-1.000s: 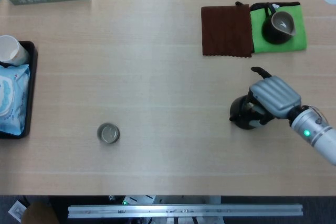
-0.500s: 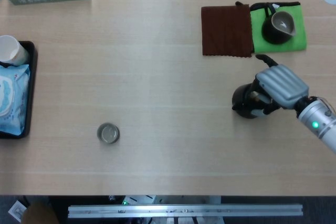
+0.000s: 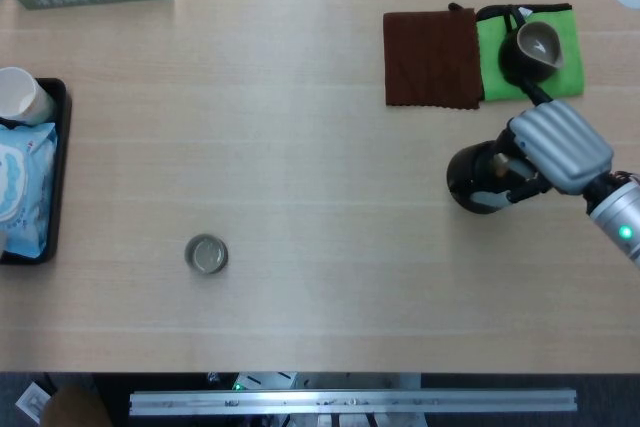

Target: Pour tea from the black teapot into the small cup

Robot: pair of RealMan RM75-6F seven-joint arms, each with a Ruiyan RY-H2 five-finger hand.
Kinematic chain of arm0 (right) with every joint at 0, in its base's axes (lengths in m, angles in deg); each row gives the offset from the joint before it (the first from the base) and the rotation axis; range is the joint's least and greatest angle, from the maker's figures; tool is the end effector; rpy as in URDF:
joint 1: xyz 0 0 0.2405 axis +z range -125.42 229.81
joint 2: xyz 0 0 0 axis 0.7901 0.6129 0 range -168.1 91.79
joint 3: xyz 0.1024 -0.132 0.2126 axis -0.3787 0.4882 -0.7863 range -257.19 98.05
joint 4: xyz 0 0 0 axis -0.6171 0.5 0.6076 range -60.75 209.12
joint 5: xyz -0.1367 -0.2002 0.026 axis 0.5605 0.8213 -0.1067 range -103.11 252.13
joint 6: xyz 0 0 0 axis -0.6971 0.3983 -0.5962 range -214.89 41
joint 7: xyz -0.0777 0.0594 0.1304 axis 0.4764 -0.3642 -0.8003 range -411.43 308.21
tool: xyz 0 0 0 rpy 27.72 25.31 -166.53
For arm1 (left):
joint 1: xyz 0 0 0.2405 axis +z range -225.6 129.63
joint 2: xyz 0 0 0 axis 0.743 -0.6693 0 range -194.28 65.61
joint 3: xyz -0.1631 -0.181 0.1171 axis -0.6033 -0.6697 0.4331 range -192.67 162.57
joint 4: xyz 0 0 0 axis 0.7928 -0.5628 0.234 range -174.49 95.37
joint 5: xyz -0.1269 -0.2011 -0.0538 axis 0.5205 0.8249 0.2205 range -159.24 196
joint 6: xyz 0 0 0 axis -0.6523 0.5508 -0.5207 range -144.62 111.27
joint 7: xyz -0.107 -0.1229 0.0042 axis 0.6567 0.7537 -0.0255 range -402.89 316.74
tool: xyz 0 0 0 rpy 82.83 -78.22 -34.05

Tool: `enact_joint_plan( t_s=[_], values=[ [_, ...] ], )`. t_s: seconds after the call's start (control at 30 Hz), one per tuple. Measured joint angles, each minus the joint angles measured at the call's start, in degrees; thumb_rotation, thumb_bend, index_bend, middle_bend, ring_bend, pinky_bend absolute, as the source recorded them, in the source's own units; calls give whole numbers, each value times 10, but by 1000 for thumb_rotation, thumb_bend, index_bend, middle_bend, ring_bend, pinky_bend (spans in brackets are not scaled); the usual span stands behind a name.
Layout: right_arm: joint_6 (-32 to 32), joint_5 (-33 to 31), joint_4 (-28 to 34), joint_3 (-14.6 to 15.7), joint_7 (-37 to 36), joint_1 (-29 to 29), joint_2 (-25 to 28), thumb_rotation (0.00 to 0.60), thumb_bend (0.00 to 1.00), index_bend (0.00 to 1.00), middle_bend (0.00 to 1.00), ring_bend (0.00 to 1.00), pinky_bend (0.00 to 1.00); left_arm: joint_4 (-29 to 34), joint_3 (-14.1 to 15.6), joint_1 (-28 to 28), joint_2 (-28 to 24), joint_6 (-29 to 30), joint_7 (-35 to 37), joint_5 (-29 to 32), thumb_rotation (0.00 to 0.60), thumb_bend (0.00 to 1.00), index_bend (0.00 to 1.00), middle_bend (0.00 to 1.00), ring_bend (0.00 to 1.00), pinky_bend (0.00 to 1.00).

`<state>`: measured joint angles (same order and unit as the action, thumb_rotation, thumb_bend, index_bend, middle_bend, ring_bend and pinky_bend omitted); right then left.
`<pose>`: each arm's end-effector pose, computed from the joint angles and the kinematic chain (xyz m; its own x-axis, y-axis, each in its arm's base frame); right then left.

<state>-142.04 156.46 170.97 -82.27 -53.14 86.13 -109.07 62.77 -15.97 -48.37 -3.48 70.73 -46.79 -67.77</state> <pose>-0.2022 -0.3146 0.0098 0.3582 -0.3907 0.8480 -0.8892 -0.4195 0.1823 -0.3168 0.1686 0.1372 0.3477 0.0312 0.9371 0.9355 0.0553 -0.3490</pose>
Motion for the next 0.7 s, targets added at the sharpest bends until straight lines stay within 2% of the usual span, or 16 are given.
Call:
enact_joint_plan(
  t_s=[0.13, 0.37, 0.53, 0.7],
  values=[
    [-20, 11, 9, 0, 15, -8, 3, 424, 161, 1000, 963, 913, 59, -1, 0, 0, 0, 0, 1, -1, 600, 251, 70, 145, 129, 157],
    [-35, 18, 16, -1, 29, -14, 5, 424, 225, 1000, 963, 912, 59, -4, 1, 1, -1, 3, 7, -3, 600, 252, 70, 146, 129, 157],
    [-43, 20, 16, -3, 39, -17, 5, 425, 327, 1000, 963, 913, 59, -5, 2, 1, -1, 3, 11, -5, 600, 251, 70, 147, 129, 157],
    [-54, 22, 18, -5, 51, -21, 6, 428, 331, 1000, 963, 912, 60, -7, 2, -1, -1, 2, 14, -6, 600, 251, 70, 148, 129, 157]
  ],
)
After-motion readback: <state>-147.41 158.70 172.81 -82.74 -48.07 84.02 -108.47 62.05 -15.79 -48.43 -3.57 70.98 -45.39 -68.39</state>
